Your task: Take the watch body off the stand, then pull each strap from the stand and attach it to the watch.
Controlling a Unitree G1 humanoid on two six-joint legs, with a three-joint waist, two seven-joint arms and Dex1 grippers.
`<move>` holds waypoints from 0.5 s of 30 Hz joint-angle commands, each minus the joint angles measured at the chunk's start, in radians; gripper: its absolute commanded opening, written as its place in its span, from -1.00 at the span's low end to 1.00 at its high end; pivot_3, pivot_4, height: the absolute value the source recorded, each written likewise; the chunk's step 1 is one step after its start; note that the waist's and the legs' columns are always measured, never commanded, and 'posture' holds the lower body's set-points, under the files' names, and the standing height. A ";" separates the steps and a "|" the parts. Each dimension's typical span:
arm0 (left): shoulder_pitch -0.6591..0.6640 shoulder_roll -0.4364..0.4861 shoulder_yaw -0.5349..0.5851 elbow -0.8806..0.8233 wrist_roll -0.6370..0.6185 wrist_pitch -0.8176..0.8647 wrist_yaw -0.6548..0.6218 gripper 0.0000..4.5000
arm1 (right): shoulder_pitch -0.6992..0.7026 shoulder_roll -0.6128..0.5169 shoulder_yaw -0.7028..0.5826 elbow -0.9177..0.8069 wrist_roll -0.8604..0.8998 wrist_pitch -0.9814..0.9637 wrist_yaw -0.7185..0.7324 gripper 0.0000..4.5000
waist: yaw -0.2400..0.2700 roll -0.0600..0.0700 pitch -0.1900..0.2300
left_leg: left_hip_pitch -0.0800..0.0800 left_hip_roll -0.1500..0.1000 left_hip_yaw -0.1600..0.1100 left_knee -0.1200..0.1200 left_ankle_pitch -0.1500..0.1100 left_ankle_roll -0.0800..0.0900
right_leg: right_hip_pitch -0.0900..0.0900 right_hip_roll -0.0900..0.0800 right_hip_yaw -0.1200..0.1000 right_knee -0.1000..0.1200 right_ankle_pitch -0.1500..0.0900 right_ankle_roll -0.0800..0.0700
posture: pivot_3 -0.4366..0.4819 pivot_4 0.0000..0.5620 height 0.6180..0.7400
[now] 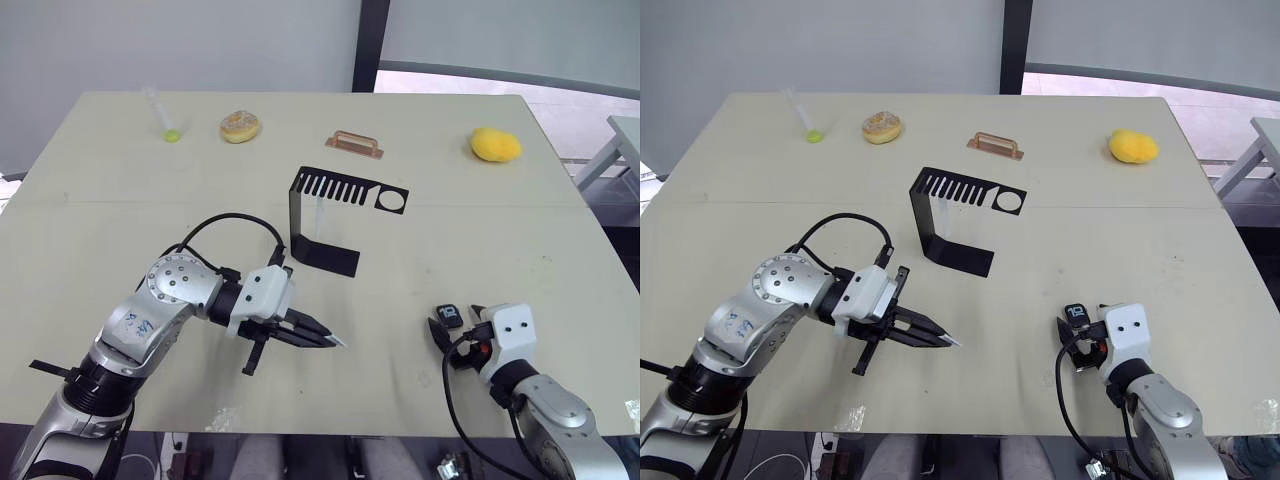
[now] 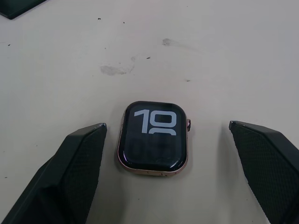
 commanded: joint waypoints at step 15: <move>-0.025 0.003 0.020 0.034 0.008 -0.036 -0.016 -1.00 | 0.042 0.014 0.007 0.067 0.029 -0.014 0.021 0.59 | 0.002 -0.002 -0.001 | 0.001 0.000 0.000 0.000 0.000 0.000 | 0.000 0.000 0.000 0.000 0.000 0.000 | -0.05 -0.47 1.00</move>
